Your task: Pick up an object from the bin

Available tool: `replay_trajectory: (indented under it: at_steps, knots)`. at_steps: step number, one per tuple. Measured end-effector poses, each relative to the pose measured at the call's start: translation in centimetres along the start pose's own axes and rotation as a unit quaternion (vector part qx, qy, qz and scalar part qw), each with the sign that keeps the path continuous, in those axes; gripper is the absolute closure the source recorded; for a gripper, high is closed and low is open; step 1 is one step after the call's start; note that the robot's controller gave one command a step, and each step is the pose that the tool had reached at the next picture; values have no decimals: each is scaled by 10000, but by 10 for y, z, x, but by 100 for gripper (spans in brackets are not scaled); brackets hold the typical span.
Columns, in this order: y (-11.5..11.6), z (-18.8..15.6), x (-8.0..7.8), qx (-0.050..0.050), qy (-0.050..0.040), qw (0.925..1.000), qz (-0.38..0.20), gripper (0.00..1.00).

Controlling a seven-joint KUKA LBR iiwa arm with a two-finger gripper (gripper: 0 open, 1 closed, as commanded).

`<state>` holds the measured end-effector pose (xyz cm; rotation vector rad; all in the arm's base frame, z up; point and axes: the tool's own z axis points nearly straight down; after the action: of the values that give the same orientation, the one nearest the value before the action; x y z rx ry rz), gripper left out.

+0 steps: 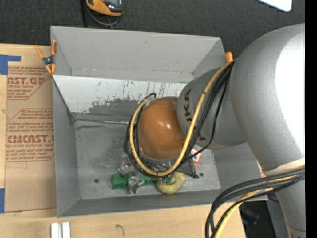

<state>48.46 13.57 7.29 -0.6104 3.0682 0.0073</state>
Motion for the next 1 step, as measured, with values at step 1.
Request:
replay_trajectory:
  at_steps: [1]
  knots:
    - [0,-4,2,-2,42,10000,-4,100]
